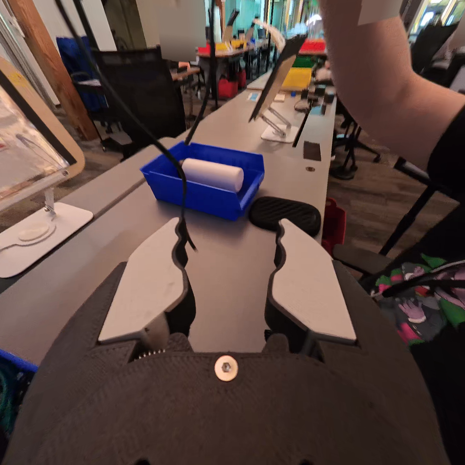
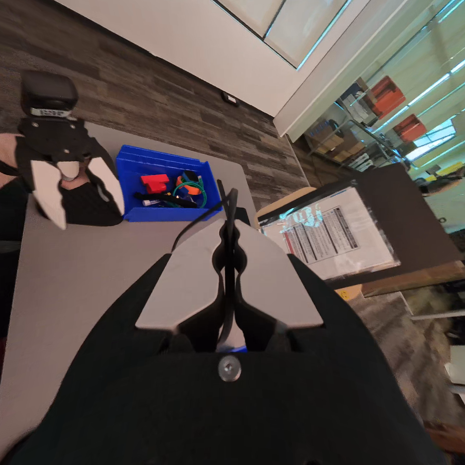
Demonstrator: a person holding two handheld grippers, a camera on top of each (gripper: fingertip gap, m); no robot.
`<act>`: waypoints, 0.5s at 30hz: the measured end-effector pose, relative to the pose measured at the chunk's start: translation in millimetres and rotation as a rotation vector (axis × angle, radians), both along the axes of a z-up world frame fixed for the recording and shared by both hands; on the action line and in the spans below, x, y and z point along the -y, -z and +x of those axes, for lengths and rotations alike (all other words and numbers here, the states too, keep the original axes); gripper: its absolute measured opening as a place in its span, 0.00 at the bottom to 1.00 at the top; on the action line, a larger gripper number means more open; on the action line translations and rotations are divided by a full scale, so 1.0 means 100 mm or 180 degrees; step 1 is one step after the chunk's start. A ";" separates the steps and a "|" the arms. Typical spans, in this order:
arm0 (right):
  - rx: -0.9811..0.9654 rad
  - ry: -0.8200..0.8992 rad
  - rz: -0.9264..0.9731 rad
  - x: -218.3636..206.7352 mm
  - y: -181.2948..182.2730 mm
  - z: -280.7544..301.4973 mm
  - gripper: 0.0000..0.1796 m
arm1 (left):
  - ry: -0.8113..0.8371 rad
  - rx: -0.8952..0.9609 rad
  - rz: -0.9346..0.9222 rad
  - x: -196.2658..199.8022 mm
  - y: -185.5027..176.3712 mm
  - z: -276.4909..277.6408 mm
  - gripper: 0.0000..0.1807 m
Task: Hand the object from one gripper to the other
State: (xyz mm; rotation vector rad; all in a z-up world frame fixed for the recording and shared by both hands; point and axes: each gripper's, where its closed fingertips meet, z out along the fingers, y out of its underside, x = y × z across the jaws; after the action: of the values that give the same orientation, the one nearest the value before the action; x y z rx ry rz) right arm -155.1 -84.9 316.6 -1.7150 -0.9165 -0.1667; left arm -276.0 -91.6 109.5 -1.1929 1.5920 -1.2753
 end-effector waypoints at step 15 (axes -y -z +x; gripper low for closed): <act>-0.0385 0.1153 -0.0120 0.00 -0.30 -0.04 0.00 | -0.0676 0.0811 0.0844 0.72 -0.94 1.01 0.38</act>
State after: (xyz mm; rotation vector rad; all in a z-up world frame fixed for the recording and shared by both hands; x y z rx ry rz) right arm -159.4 -85.3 346.9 -1.8939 -0.5177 -0.2826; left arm -175.0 -163.4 203.2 -0.9628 1.3597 -1.0004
